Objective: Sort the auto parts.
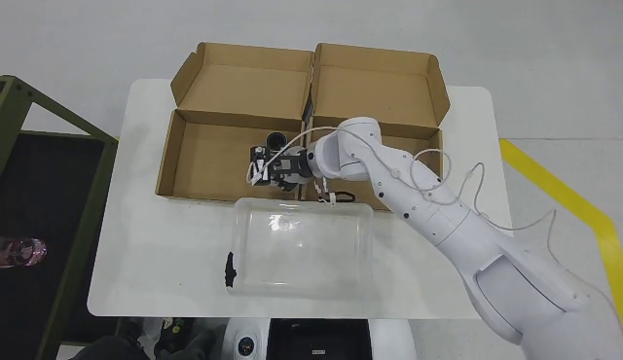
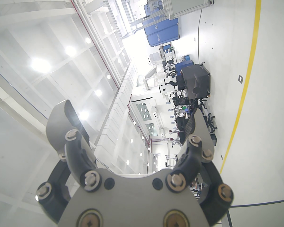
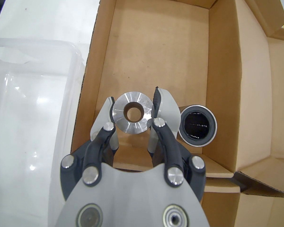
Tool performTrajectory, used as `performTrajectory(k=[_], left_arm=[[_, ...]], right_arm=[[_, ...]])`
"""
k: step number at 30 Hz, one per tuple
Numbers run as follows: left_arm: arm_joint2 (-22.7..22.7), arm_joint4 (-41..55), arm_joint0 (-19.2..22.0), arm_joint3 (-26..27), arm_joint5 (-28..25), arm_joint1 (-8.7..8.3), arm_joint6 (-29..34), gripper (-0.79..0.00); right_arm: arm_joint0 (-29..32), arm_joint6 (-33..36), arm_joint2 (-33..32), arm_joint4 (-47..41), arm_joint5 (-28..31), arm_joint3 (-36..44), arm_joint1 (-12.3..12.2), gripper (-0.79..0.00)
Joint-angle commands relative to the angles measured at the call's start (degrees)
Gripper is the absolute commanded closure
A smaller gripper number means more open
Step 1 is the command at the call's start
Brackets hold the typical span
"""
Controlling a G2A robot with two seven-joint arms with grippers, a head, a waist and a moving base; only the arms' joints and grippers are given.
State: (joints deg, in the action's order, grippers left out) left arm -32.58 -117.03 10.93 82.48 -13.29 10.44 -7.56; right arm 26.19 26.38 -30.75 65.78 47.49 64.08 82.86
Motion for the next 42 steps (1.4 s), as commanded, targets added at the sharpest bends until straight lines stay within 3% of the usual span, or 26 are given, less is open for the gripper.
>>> performTrajectory(k=[1, 10, 31, 42], left_arm=[[0.0, 0.0, 0.0, 0.0, 0.0, 0.0, 0.0, -0.785], [0.0, 0.0, 0.0, 0.0, 0.0, 0.0, 0.0, -0.785], [0.0, 0.0, 0.0, 0.0, 0.0, 0.0, 0.0, -0.785], [0.0, 0.0, 0.0, 0.0, 0.0, 0.0, 0.0, -0.785]], right_arm=[[-0.39, 0.13, 0.53, 0.06, -0.11, -1.05, 0.48, 0.0], [-1.96, 0.37, 2.83, 0.85, -0.54, -5.57, 2.82, -0.009], [-3.27, -0.87, 4.33, 3.22, -0.38, -12.31, 6.11, -0.336], [-3.39, -3.01, 1.8, 3.69, 0.98, -8.66, 5.8, -0.354]])
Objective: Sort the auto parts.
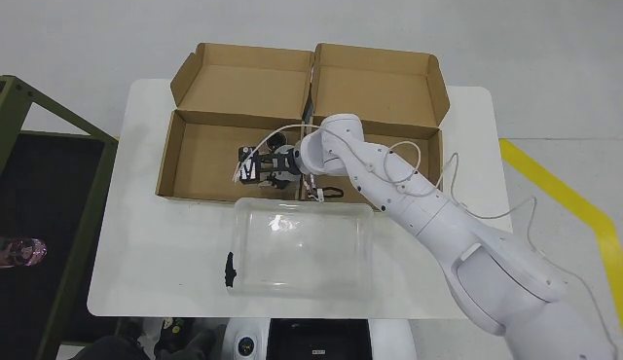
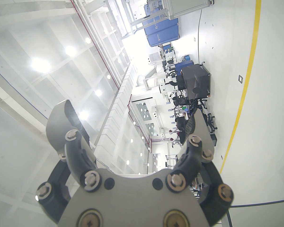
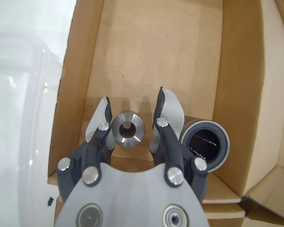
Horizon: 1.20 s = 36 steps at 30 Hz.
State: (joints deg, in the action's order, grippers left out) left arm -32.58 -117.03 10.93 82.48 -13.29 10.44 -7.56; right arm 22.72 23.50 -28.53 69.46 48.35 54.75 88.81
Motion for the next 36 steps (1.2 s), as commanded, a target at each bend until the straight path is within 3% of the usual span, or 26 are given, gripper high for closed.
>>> performTrajectory(k=[1, 15, 36], left_arm=[[0.0, 0.0, 0.0, 0.0, 0.0, 0.0, 0.0, -0.785], [0.0, 0.0, 0.0, 0.0, 0.0, 0.0, 0.0, -0.785], [0.0, 0.0, 0.0, 0.0, 0.0, 0.0, 0.0, -0.785]], right_arm=[[0.19, -0.2, -0.84, 0.01, 0.2, 1.31, -0.3, -0.351], [5.55, 1.67, -9.14, -0.11, 2.55, 14.86, -4.3, -0.357], [24.53, 9.34, -27.55, -1.64, 7.74, 40.99, -12.42, -0.391]])
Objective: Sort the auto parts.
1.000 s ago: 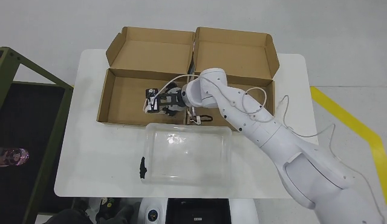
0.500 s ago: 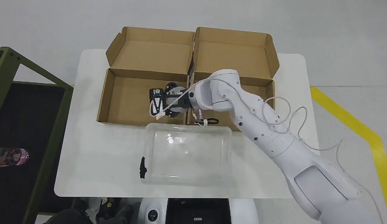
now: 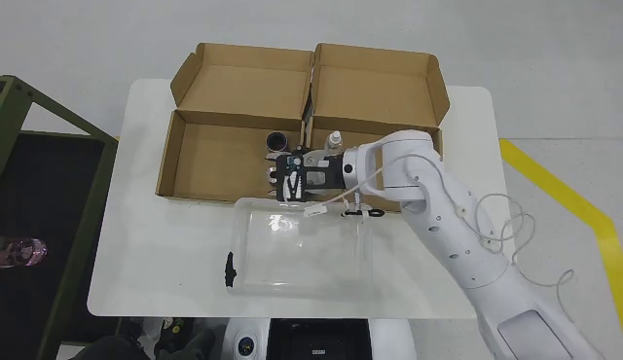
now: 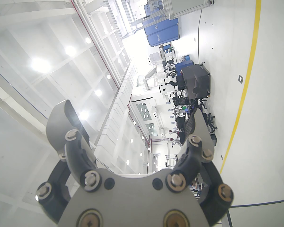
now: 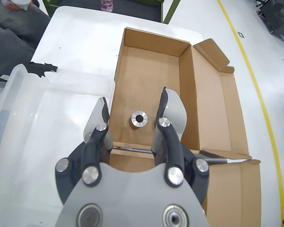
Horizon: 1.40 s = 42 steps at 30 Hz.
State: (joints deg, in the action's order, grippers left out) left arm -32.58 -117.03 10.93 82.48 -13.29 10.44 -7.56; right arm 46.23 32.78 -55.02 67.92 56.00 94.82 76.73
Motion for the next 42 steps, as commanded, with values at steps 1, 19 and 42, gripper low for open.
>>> performTrajectory(k=[1, 19, 42], left_arm=[[0.0, 0.0, 0.0, 0.0, 0.0, 0.0, 0.0, -0.785], [0.0, 0.0, 0.0, 0.0, 0.0, 0.0, 0.0, -0.785], [0.0, 0.0, 0.0, 0.0, 0.0, 0.0, 0.0, -0.785]], right_arm=[[1.9, 0.03, -2.02, -0.2, 0.19, 1.62, -0.66, -0.391], [18.09, -7.28, -18.64, 2.65, -0.23, 10.03, -5.31, -0.542], [36.11, -26.11, -36.67, 7.51, -9.79, 12.93, -8.41, -0.683]])
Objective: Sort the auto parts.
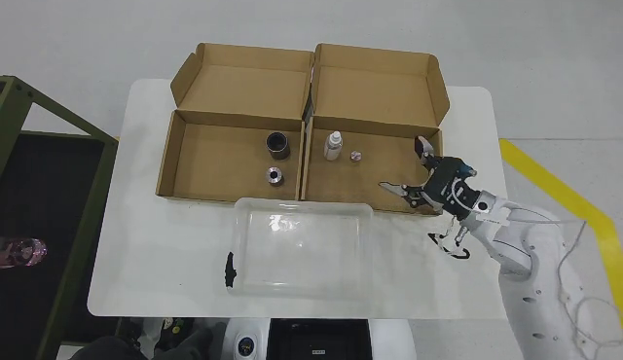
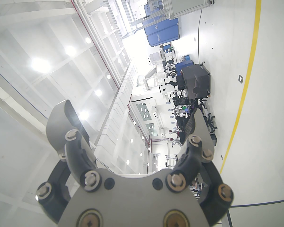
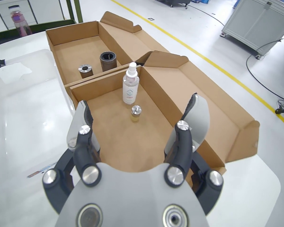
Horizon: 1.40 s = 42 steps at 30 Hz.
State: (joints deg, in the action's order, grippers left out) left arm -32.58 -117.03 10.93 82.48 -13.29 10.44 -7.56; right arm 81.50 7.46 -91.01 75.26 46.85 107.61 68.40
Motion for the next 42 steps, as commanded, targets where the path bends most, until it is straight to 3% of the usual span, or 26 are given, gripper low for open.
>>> performTrajectory(k=[1, 15, 20, 42], left_arm=[[0.0, 0.0, 0.0, 0.0, 0.0, 0.0, 0.0, -0.785], [0.0, 0.0, 0.0, 0.0, 0.0, 0.0, 0.0, -0.785], [0.0, 0.0, 0.0, 0.0, 0.0, 0.0, 0.0, -0.785], [0.0, 0.0, 0.0, 0.0, 0.0, 0.0, 0.0, -0.784]], right_arm=[[1.55, -1.5, -1.22, 0.17, -1.23, 0.28, -0.14, -0.693], [9.86, -10.49, -8.86, 1.19, -10.15, 1.91, -0.74, -0.785], [11.8, -12.79, -10.28, 0.16, -11.98, 1.11, -0.8, -0.785], [12.31, -13.97, -10.77, -0.26, -12.48, 1.03, -0.94, -0.785]])
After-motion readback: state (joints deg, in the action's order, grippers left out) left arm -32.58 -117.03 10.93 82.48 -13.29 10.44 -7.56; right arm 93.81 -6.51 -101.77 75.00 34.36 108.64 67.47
